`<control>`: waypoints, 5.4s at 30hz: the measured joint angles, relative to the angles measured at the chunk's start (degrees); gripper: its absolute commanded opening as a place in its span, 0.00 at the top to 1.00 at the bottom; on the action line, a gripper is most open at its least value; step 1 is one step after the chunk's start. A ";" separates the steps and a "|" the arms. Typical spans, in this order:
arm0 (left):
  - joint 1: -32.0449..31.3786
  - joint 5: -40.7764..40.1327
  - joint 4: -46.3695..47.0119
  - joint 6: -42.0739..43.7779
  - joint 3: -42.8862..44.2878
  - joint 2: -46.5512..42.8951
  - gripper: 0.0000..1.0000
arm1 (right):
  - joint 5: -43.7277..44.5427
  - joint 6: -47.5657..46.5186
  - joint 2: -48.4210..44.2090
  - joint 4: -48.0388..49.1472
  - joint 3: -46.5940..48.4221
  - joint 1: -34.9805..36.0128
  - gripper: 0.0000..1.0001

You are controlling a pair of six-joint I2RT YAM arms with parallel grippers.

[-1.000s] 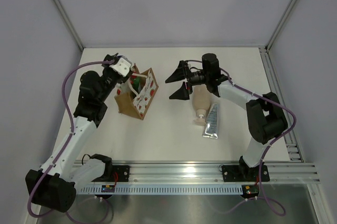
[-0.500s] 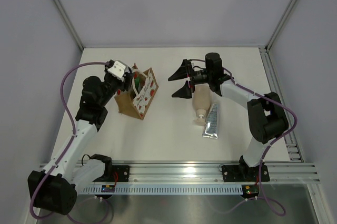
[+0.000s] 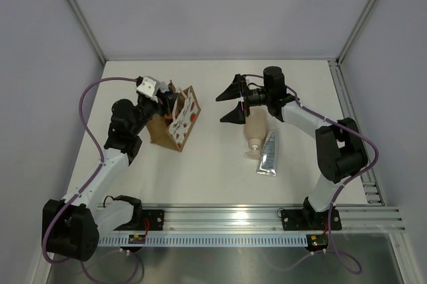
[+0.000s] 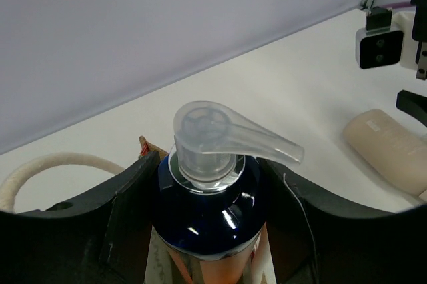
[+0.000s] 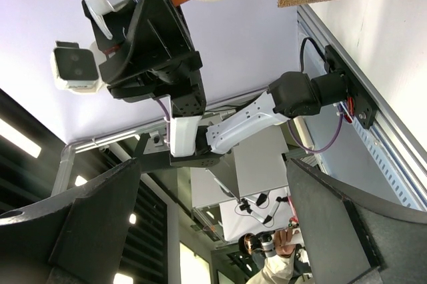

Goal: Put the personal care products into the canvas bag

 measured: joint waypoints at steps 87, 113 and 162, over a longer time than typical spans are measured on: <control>3.67 -11.82 -52.00 -11.32 10.97 -39.69 0.01 | 48.11 -194.40 -2.97 -66.84 1.99 2.16 0.01; 3.67 -5.20 -52.57 -28.87 7.34 -44.83 0.01 | 51.04 -181.72 11.89 -61.31 12.59 8.48 0.79; 3.67 -3.80 -50.71 -30.93 0.79 -44.48 0.01 | 13.92 -59.19 11.15 -22.69 36.20 -1.11 1.00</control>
